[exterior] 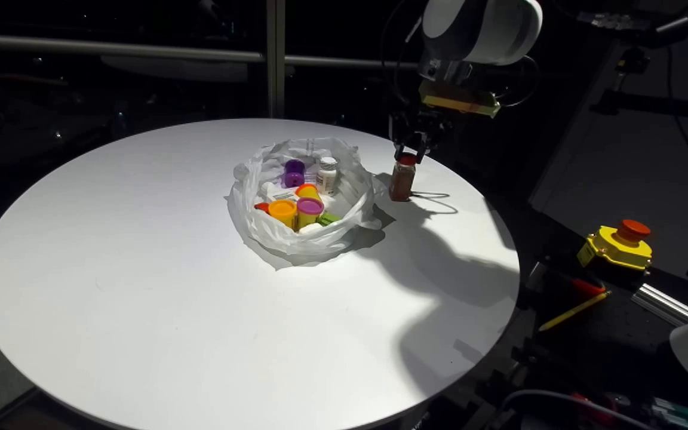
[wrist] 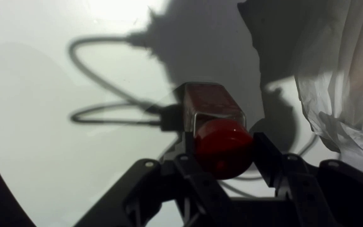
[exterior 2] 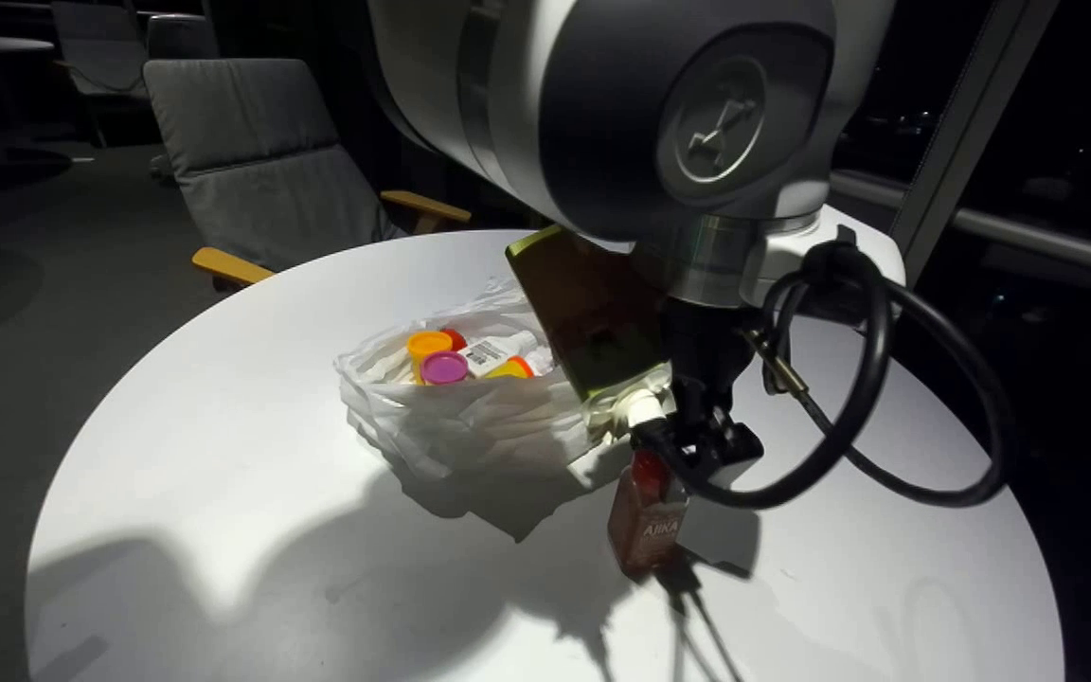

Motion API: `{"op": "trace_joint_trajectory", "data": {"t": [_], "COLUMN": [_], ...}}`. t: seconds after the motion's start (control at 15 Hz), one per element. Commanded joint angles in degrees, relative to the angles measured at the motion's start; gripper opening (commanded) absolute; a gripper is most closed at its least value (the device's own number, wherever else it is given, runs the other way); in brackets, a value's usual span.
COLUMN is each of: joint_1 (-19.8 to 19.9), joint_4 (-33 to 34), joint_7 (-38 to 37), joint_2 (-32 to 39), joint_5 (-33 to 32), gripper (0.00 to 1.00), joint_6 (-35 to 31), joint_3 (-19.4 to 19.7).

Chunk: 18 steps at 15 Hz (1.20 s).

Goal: Pick up the objects from the plastic bag and put it on the table.

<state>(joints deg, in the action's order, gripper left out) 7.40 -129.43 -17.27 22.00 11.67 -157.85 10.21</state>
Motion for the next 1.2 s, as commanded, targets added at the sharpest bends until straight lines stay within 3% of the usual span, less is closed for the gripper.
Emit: {"op": "trace_joint_trajectory", "data": {"t": [0.0,0.07,0.33,0.47,0.67,0.93,1.13], "joint_1": [0.1,-0.3,-5.5,-7.7,-8.9,-9.4,-9.6], "joint_4": [2.0,1.4,-2.1,-2.6,0.4,4.8,8.0], "joint_7": [-0.6,-0.6,-4.1,-6.4,-7.6,-9.7,-11.1], "joint_2": [0.9,-0.5,-8.9,-12.7,-13.6,-8.5,-3.2], "joint_5": [0.6,0.2,-5.5,-8.4,-4.8,2.4,4.6], "gripper": [0.74,0.76,1.0,1.0,1.0,1.0,1.0], "joint_6": [-0.3,-0.2,0.0,0.8,4.0,6.0,5.9], "joint_3": [-0.1,-0.1,2.2,1.4,-3.6,-8.2,-9.1]}}
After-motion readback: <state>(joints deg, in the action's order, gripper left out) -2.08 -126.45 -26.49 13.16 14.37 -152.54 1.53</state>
